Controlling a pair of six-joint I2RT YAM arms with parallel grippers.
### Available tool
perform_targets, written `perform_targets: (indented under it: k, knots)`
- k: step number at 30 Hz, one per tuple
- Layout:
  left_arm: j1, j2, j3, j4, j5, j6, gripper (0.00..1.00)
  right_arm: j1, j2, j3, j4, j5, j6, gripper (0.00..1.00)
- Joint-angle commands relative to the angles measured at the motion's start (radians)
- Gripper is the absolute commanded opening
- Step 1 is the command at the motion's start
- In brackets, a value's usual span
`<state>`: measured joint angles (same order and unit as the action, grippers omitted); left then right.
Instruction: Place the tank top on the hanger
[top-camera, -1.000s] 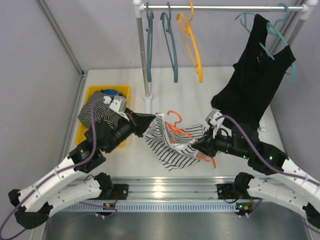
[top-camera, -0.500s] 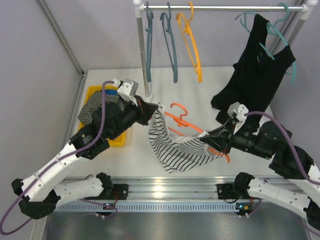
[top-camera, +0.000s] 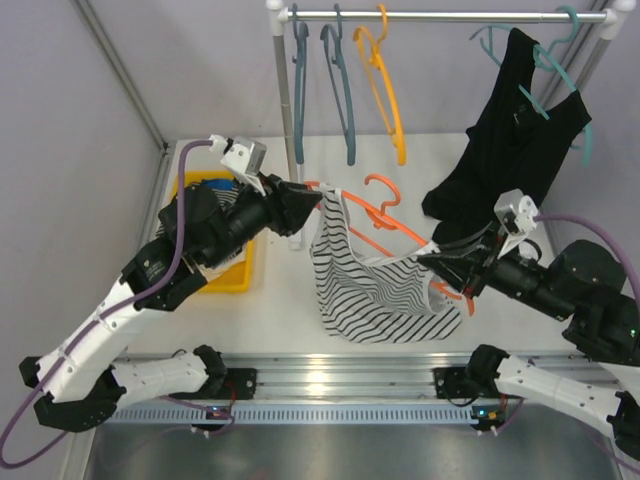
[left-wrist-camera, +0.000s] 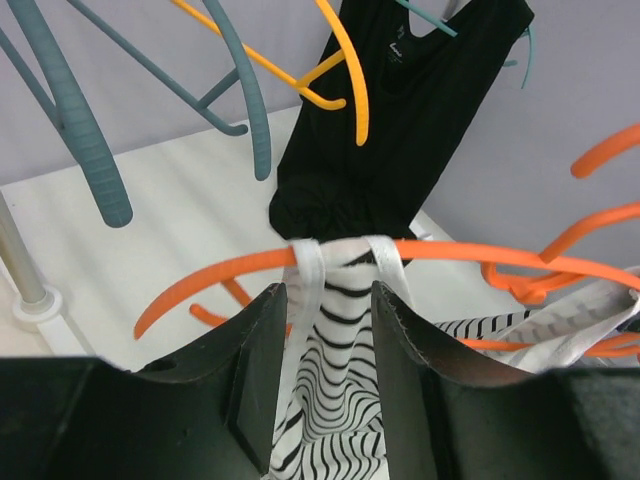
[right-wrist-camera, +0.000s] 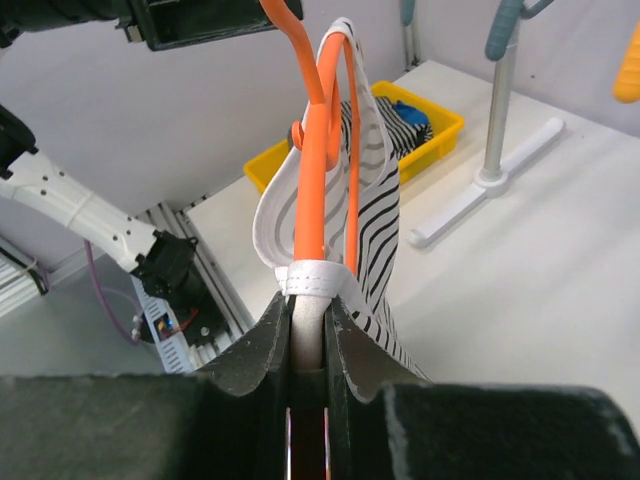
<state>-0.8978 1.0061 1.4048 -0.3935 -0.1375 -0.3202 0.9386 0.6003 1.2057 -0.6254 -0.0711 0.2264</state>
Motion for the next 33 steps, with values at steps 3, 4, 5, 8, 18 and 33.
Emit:
perform_targets:
  k: [3, 4, 5, 8, 18, 33]
  knots:
    - [0.003, -0.032, 0.094, -0.001, 0.003, 0.035, 0.45, 0.008, 0.001, 0.176, 0.017, 0.096, 0.014, 0.0]
    - [0.003, -0.035, 0.108, -0.001, -0.002, 0.038, 0.45, 0.008, 0.01, 0.201, -0.005, 0.096, 0.017, 0.0]
    - [0.003, -0.038, 0.114, -0.001, -0.002, 0.038, 0.45, 0.008, 0.019, 0.222, -0.052, 0.093, 0.022, 0.0]
    - [0.003, -0.044, 0.125, 0.002, -0.002, 0.038, 0.46, 0.008, 0.032, 0.272, -0.123, 0.085, 0.045, 0.0]
    - [0.003, -0.058, 0.086, -0.002, 0.018, 0.032, 0.46, 0.008, -0.076, 0.183, -0.273, 0.195, 0.149, 0.0]
    - [0.003, -0.08, -0.043, 0.015, 0.035, 0.02, 0.47, 0.011, -0.168, 0.002, -0.208, 0.52, 0.243, 0.0]
